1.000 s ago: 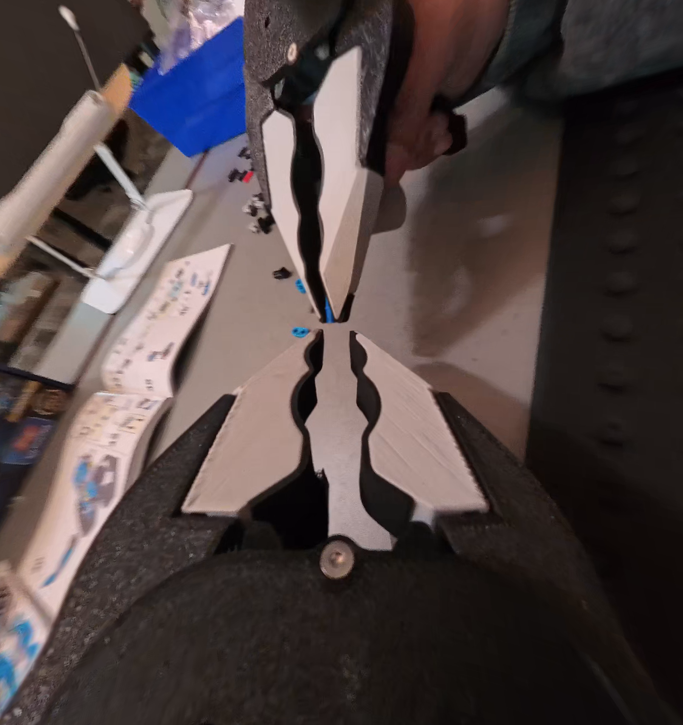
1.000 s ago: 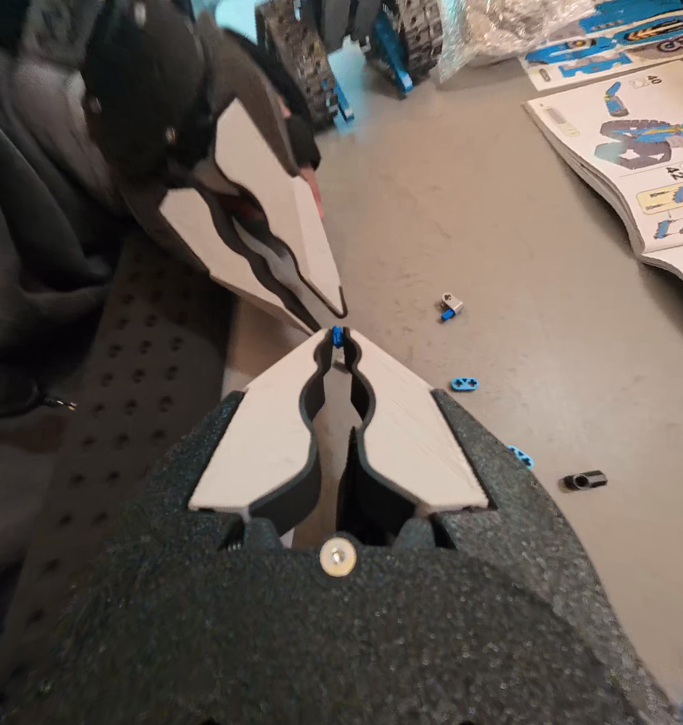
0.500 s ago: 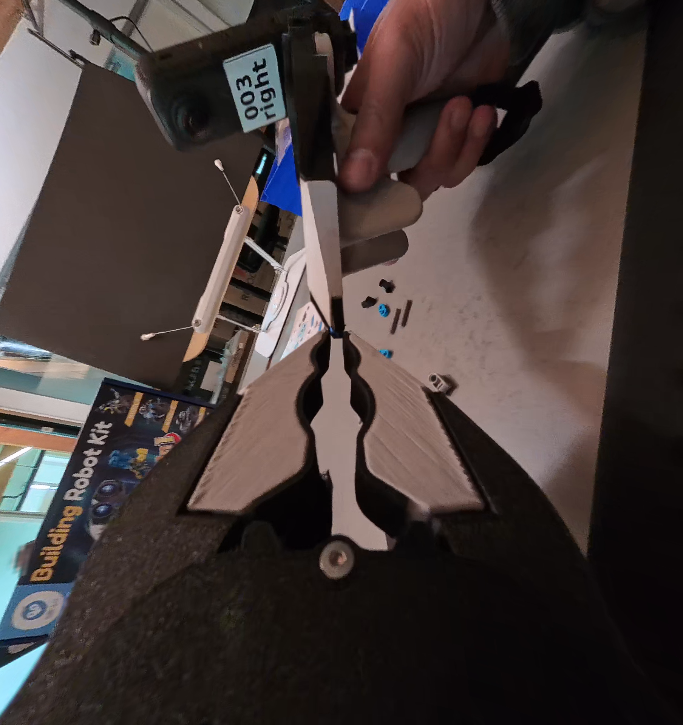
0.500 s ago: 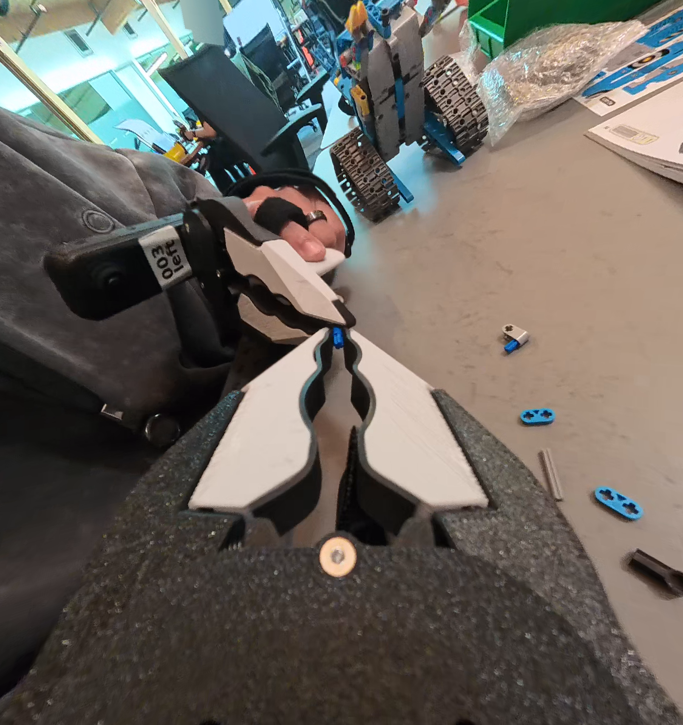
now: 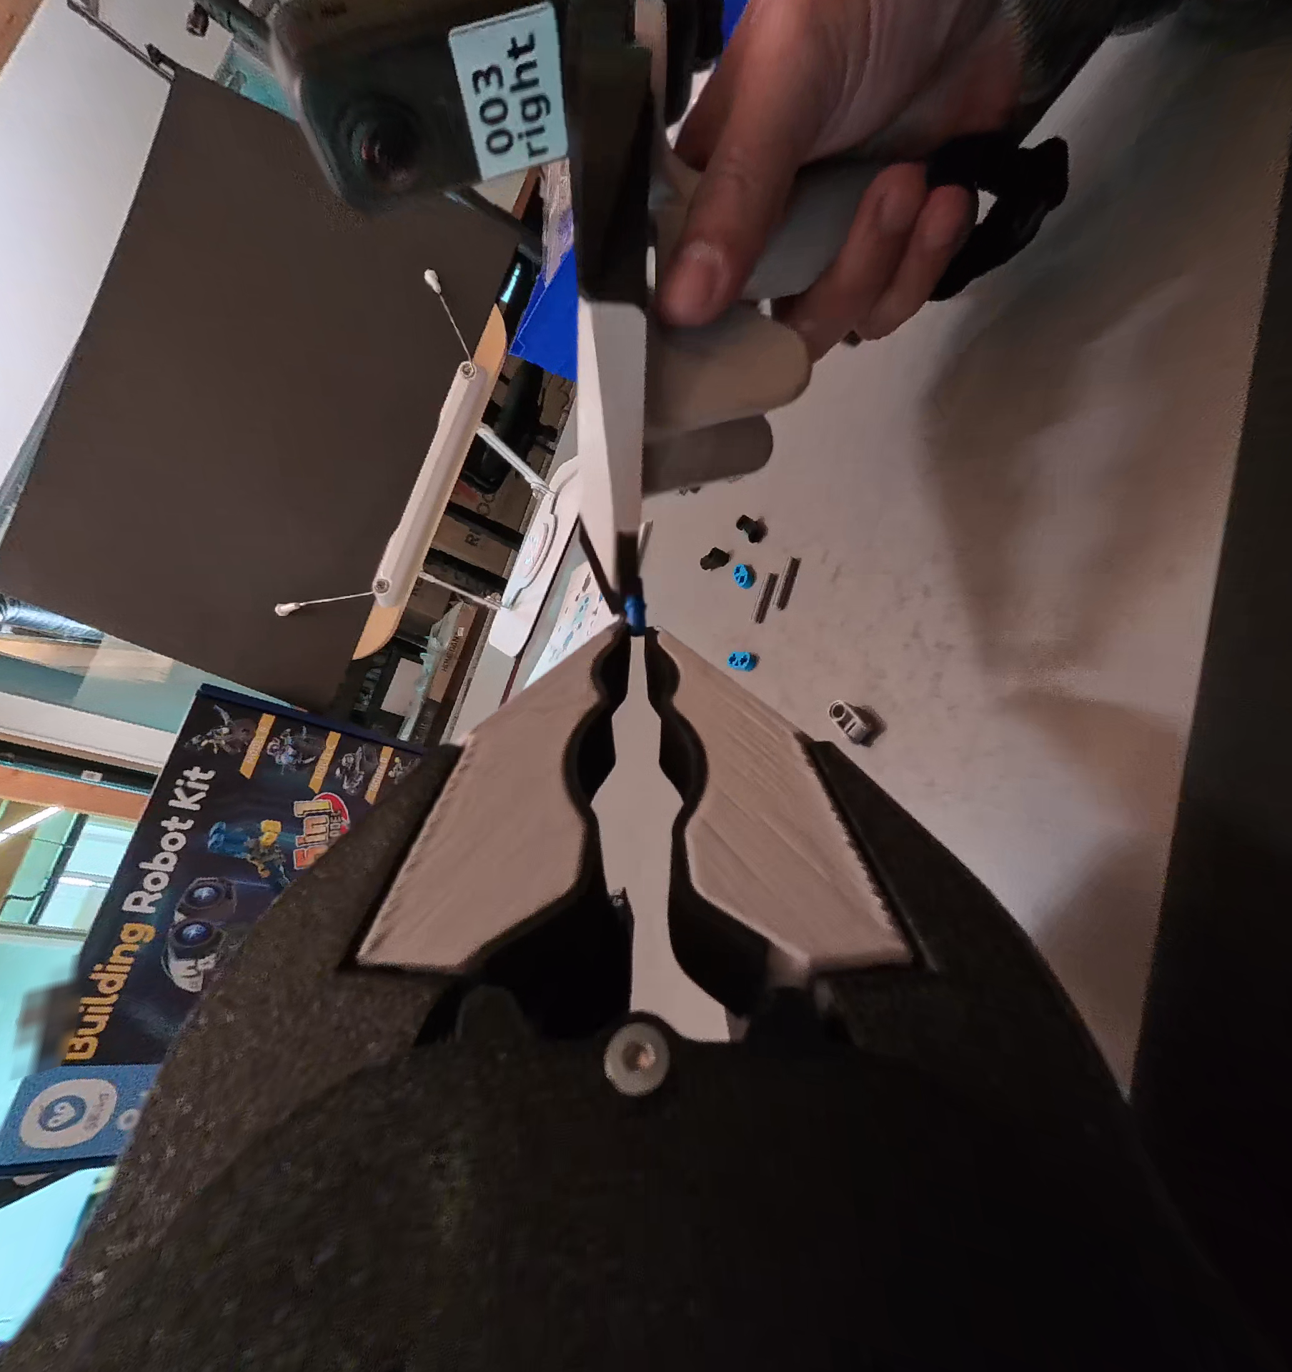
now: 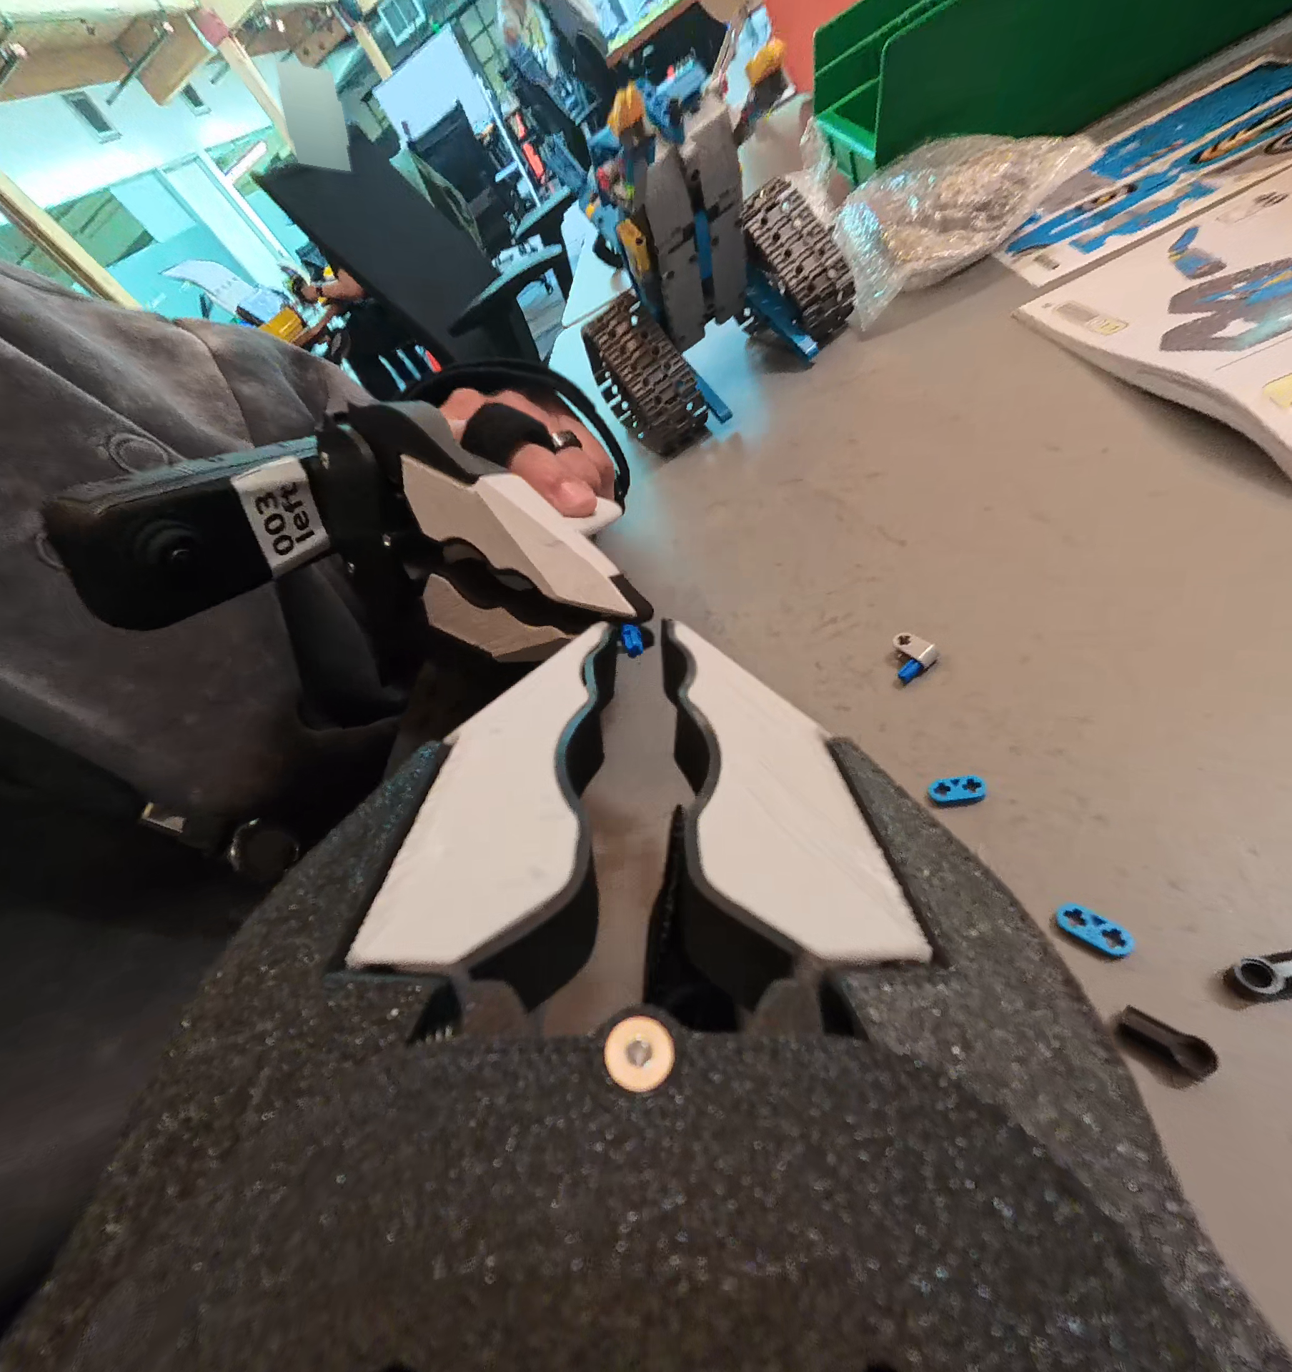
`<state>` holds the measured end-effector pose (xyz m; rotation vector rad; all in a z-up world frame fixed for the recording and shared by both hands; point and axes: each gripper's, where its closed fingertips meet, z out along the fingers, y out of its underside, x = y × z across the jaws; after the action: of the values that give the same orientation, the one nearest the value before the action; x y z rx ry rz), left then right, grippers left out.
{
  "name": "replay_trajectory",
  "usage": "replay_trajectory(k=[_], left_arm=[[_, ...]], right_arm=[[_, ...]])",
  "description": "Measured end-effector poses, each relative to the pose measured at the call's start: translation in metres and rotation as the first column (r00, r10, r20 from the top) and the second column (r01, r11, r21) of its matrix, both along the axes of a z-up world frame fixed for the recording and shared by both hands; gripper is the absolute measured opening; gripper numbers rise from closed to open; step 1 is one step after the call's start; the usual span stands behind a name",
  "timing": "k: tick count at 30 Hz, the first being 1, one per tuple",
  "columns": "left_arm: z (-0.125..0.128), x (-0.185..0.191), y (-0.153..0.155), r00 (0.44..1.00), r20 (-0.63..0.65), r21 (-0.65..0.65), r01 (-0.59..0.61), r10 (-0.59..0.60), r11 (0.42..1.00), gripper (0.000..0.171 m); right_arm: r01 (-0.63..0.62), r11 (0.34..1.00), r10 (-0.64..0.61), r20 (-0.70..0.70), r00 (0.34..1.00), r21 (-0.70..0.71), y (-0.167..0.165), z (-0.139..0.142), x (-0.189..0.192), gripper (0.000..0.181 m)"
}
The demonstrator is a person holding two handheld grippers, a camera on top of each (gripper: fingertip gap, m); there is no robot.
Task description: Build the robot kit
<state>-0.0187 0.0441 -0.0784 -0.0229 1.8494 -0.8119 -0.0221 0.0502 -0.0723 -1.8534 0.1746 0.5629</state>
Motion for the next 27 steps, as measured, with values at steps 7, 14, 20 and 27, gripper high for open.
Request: replay_trajectory(k=[7,14,20,27], left_arm=[[0.003,0.001,0.002,1.000,-0.005,-0.026,-0.008,0.008,1.000,0.002],[0.002,0.004,0.005,0.999,-0.032,-0.039,-0.024,0.023,0.999,0.003],[0.003,0.005,0.006,0.999,-0.027,-0.047,-0.031,0.030,0.998,0.003],[0.004,0.005,0.008,0.999,-0.020,-0.048,-0.040,0.039,0.998,0.003]], right_arm=[[0.007,1.000,-0.006,-0.032,0.999,0.030,-0.003,0.005,0.003,0.011],[0.005,1.000,-0.004,-0.052,0.999,0.017,0.005,-0.001,0.000,0.007],[0.006,1.000,-0.005,-0.058,0.998,0.024,0.006,-0.001,0.000,0.005],[0.006,0.999,-0.001,-0.101,0.995,0.050,0.007,0.003,-0.001,0.010]])
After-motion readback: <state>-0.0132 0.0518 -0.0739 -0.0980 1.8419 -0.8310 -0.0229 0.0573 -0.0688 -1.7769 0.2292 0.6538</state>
